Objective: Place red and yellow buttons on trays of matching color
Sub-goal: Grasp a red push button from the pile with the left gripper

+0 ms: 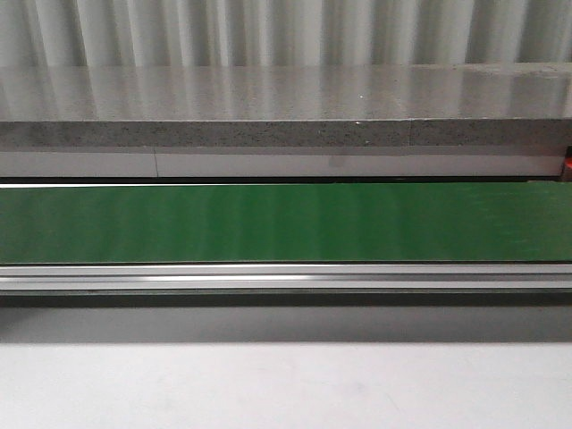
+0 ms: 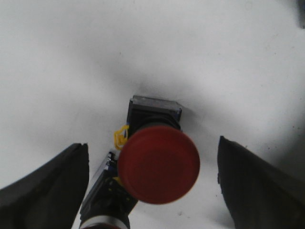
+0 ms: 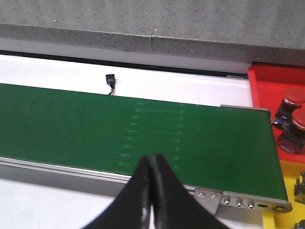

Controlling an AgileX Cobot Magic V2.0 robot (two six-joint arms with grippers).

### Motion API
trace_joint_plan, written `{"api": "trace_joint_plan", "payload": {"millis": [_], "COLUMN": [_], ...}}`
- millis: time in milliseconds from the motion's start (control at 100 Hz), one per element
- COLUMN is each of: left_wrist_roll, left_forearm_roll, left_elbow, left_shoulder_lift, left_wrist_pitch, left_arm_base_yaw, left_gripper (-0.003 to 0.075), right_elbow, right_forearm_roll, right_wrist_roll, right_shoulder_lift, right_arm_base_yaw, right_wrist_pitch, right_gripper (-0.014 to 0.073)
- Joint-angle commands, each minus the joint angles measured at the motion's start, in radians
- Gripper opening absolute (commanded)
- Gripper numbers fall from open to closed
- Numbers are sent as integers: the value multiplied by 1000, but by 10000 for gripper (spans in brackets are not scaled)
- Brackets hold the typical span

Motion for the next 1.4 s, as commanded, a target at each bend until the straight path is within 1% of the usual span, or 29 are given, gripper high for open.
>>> {"api": "trace_joint_plan", "payload": {"millis": [0, 130, 200, 270, 460, 600, 700, 910, 1060, 1180, 1390], "left_wrist_roll": [-13, -17, -17, -17, -17, -17, -17, -17, -15, -15, -15], "left_forearm_roll": [-1, 0, 0, 0, 0, 2, 2, 4, 16, 16, 50], "left_elbow": [-28, -28, -28, -28, -28, -28, -28, -28, -28, -28, -28], "left_shoulder_lift": [-39, -28, -26, -26, -26, -26, -38, -114, -199, -258, -313], "left_wrist_pitch": [-41, -53, -53, -61, -67, -77, -85, -86, -76, -56, -6], "left_arm_base_yaw": [1, 1, 1, 1, -1, -1, -1, -1, -26, -71, -190], "left_gripper": [535, 532, 512, 473, 327, 260, 229, 218, 217, 202, 187], "right_elbow": [-25, -25, -25, -25, -25, -25, -25, -25, -25, -25, -25], "right_forearm_roll": [8, 8, 8, 8, 8, 8, 8, 8, 8, 8, 8], "right_wrist_roll": [-10, -10, -10, -10, -10, -10, -10, -10, -10, -10, -10], "right_shoulder_lift": [6, 6, 6, 6, 6, 6, 6, 6, 6, 6, 6], "right_arm_base_yaw": [1, 1, 1, 1, 1, 1, 1, 1, 1, 1, 1], "right_wrist_pitch": [-63, -63, -63, -63, -63, -63, -63, -63, -63, -63, -63], "right_gripper": [-67, -67, -67, -67, -67, -67, -67, -67, -67, -67, -67]}}
